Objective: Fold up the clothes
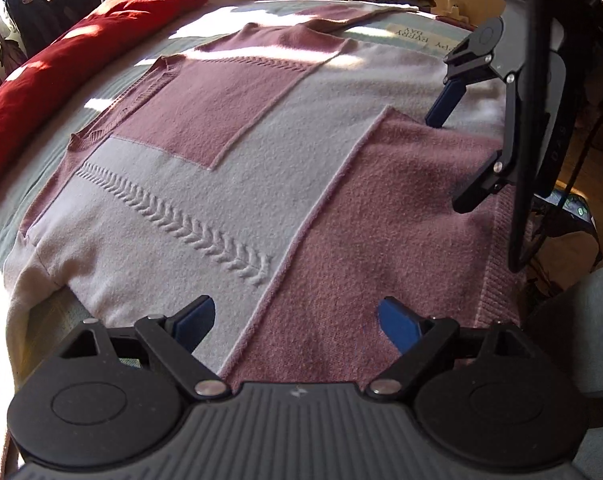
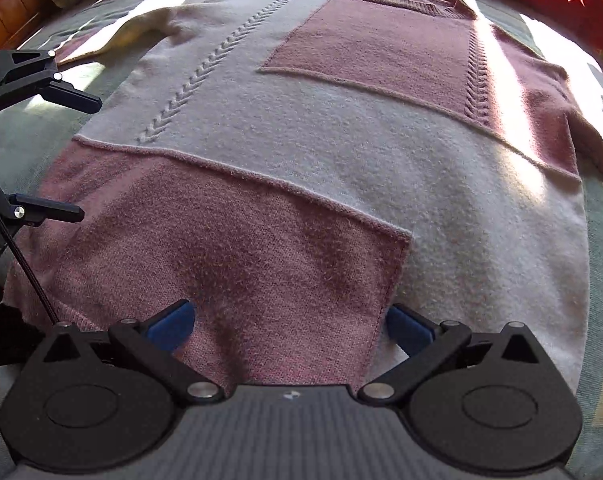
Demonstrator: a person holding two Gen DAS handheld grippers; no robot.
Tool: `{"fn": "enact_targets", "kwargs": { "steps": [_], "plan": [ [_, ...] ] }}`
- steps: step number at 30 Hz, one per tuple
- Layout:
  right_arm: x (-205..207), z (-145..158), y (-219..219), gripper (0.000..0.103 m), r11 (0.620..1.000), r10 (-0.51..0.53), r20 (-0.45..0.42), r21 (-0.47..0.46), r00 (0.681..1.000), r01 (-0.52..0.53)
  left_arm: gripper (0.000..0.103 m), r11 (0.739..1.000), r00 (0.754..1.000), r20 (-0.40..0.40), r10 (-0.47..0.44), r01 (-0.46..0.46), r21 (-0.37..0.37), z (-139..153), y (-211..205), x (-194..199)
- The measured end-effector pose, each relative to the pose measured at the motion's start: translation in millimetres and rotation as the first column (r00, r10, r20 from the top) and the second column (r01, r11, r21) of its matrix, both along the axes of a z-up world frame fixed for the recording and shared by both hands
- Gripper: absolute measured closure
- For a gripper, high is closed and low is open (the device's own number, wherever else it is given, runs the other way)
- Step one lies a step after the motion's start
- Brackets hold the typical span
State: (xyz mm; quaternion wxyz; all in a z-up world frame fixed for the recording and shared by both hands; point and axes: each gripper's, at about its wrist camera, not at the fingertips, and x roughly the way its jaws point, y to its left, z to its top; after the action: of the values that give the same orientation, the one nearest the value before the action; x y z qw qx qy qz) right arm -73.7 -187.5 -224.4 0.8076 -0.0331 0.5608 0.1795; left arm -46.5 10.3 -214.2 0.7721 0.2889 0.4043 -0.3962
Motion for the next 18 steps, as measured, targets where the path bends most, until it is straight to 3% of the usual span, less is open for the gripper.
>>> {"fn": "enact_targets", "kwargs": {
  "steps": [2, 4, 9, 13, 18],
  "plan": [
    [-2, 2, -3, 0.0, 1.0, 0.019, -0.002, 0.01, 1.0, -0.019, 0.013, 0.999, 0.998, -0.038, 0.04, -0.039, 0.026, -13, 3, 2],
    [-4, 5, -6, 0.0, 0.999, 0.037, -0.004, 0.021, 0.999, -0.037, 0.011, 0.991, 0.985, -0.106, 0.136, -0.136, 0.007, -15, 25, 4],
    [-1, 6, -15, 0.0, 0.994, 0.103, 0.026, 0.023, 0.994, -0.103, 0.016, 0.988, 0.982, -0.126, 0.138, -0.128, 0.085, 4, 34, -10],
    [6, 5, -23, 0.0, 0.986, 0.168, 0.073, 0.005, 0.983, -0.168, 0.016, 0.998, 0.995, -0.071, 0.064, -0.063, 0.008, 19, 7, -3],
    [14, 3, -32, 0.0, 0.969, 0.248, 0.128, -0.021, 0.96, -0.248, 0.017, 0.999, 0.997, -0.075, 0.029, -0.031, -0.026, -2, -20, 15]
  ]
}}
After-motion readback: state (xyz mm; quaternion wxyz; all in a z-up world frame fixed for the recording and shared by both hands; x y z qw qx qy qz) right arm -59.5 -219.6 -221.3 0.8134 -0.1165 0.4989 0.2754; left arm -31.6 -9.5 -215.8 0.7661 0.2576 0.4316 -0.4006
